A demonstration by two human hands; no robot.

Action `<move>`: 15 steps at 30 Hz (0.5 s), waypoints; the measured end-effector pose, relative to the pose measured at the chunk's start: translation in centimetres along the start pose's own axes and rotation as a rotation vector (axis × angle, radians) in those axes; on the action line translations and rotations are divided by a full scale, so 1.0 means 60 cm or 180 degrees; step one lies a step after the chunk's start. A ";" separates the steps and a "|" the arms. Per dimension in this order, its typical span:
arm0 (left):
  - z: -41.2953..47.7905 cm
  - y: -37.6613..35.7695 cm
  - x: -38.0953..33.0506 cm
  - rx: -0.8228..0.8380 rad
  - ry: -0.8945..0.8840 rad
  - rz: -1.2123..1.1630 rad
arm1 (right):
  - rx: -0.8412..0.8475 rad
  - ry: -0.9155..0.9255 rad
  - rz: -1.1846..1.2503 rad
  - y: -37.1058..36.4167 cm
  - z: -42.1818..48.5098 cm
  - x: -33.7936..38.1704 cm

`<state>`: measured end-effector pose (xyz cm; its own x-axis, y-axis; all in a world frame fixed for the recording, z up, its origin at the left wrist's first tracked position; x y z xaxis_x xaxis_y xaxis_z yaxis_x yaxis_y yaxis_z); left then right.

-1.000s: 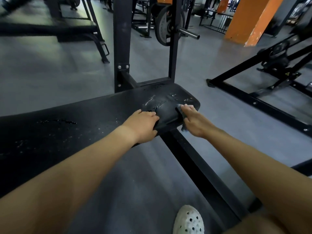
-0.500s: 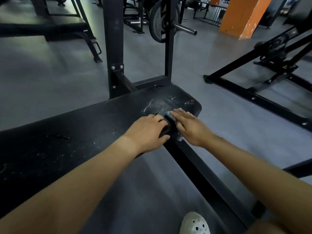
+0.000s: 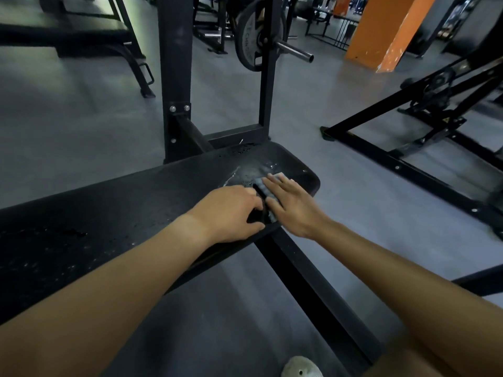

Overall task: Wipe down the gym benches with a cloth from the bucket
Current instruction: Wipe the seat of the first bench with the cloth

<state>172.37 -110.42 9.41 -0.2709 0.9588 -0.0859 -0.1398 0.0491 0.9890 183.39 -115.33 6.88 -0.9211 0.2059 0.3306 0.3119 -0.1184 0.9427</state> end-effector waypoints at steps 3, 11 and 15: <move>-0.002 -0.006 0.005 0.0042 -0.0001 -0.0033 | -0.0290 -0.0319 0.0059 0.031 0.020 -0.072; -0.007 -0.008 0.004 -0.0052 -0.0051 -0.0060 | -0.0358 -0.0445 0.0132 0.027 0.014 -0.050; -0.001 -0.006 0.004 -0.0101 -0.0054 -0.0017 | 0.0042 0.0203 0.0159 -0.006 -0.008 -0.001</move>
<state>172.30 -110.22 9.04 -0.2541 0.9631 -0.0888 -0.1715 0.0455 0.9841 183.24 -115.75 6.49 -0.9171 0.1378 0.3742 0.3606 -0.1142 0.9257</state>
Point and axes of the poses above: each hand's wrist, its own z-axis towards the middle knuckle, its own y-axis out of the back of the hand, x = y × z, the point moved 9 cm from there along z, towards the middle knuckle, and after that the axes turned 6 degrees about z, right-handed, at the moved point
